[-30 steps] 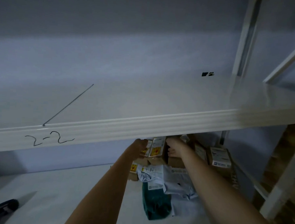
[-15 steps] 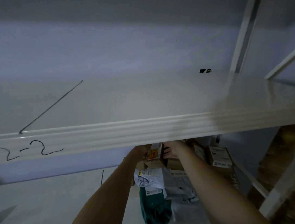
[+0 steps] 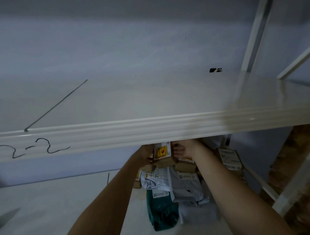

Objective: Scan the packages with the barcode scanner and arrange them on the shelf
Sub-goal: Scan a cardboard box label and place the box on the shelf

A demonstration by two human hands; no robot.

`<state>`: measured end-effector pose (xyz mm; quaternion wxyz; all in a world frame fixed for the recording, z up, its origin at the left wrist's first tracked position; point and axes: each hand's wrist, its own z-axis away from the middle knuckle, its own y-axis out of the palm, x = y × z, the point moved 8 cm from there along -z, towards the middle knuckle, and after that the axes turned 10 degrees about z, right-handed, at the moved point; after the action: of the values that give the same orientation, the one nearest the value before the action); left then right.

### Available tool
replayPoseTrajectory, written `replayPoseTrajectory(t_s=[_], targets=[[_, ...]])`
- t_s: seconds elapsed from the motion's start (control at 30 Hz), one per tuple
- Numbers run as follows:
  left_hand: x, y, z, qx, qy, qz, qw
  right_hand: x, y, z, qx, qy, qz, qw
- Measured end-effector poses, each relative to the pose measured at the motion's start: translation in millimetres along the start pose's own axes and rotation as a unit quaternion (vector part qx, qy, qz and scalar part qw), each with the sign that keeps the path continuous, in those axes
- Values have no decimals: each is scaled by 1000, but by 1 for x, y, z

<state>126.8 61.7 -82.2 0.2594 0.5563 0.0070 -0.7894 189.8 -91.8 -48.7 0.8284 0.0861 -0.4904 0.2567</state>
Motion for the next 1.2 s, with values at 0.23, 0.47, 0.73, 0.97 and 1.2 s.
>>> replayPoseTrajectory(t_s=[0.23,0.47,0.73,0.97,1.2], targets=[[13,-2,23,-1,-1,-20,1000,-13,-2,15,-7,-19,70,997],[12,4,53,27,27,-6,999,-33,27,28,69,-35,40,996],[9,-51,103,9,36,-25,999,-55,85,43,161,-57,5,985],[3,-137,160,-10,52,-89,995,-61,178,70,212,-96,25,972],[12,-286,246,-148,60,-61,985,-77,298,107,209,-132,41,968]])
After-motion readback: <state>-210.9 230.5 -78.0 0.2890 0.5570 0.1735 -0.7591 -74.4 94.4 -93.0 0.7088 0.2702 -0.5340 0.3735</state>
